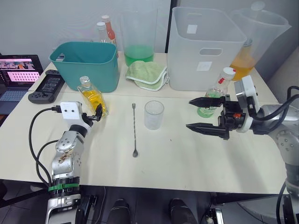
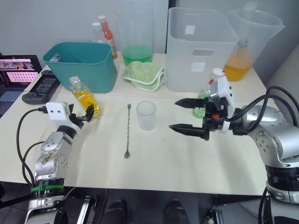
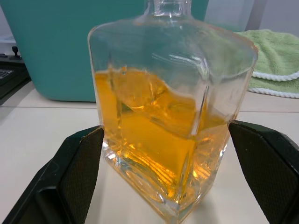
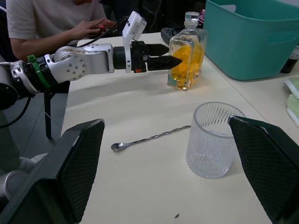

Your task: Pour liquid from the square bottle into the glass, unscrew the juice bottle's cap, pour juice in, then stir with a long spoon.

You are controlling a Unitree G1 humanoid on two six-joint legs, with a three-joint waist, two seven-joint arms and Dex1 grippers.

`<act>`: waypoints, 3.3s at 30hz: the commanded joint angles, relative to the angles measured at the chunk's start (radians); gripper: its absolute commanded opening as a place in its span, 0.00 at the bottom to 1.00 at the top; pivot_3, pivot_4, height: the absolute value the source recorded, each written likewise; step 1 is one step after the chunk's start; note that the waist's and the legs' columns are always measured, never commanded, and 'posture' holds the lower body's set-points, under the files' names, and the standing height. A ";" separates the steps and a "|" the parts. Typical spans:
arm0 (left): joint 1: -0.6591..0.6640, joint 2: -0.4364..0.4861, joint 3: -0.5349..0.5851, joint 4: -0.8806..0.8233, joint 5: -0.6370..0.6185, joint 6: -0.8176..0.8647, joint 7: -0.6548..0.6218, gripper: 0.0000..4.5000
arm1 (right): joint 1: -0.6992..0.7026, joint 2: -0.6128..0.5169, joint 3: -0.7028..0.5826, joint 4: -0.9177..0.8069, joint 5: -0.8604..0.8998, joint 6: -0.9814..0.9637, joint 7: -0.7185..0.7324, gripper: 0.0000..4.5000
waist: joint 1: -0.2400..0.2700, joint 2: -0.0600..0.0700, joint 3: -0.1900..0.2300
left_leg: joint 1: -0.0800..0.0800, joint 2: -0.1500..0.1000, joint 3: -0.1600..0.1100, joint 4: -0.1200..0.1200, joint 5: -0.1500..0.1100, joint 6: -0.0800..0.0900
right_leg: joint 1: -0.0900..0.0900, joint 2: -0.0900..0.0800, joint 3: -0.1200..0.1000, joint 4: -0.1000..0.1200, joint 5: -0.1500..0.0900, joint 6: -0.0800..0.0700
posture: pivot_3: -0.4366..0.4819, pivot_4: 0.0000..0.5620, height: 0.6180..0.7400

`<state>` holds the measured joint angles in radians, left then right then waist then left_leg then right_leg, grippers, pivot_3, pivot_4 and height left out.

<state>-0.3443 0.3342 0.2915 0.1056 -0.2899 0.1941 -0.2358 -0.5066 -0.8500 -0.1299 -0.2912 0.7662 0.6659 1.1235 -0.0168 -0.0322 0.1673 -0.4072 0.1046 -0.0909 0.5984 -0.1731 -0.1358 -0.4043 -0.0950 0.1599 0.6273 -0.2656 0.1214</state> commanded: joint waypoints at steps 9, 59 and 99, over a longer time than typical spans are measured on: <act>0.076 -0.125 -0.024 -0.226 0.028 0.033 0.159 0.99 | -0.022 -0.001 -0.005 -0.010 0.006 -0.007 0.011 1.00 | 0.004 0.000 0.000 | 0.000 0.000 0.000 0.000 0.000 0.000 | 0.000 0.000 0.000 0.000 0.000 0.000 | 0.48 0.27 0.95; -0.219 -0.185 -0.051 0.121 0.240 -0.099 0.489 0.61 | -0.070 0.011 0.024 -0.011 -0.018 -0.020 -0.010 1.00 | 0.009 -0.001 0.000 | -0.002 0.000 -0.001 0.000 0.001 -0.002 | 0.000 0.000 -0.002 -0.002 0.000 0.000 | 0.48 0.27 0.95; 0.086 0.120 0.046 -0.119 -0.144 0.006 -0.215 0.99 | -0.056 0.043 0.040 -0.003 -0.056 -0.036 0.003 1.00 | 0.005 -0.001 0.001 | -0.006 0.000 -0.009 -0.004 0.004 -0.006 | -0.002 0.000 -0.009 -0.002 0.000 -0.001 | 0.48 0.27 0.95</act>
<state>-0.2351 0.4394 0.3376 0.0198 -0.4225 0.1966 -0.4450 -0.5621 -0.7979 -0.0551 -0.2662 0.7071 0.6528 1.1288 -0.0120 -0.0331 0.1683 -0.4137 0.1046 -0.1005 0.5941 -0.1695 -0.1416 -0.4060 -0.0951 0.1506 0.6250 -0.2659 0.1208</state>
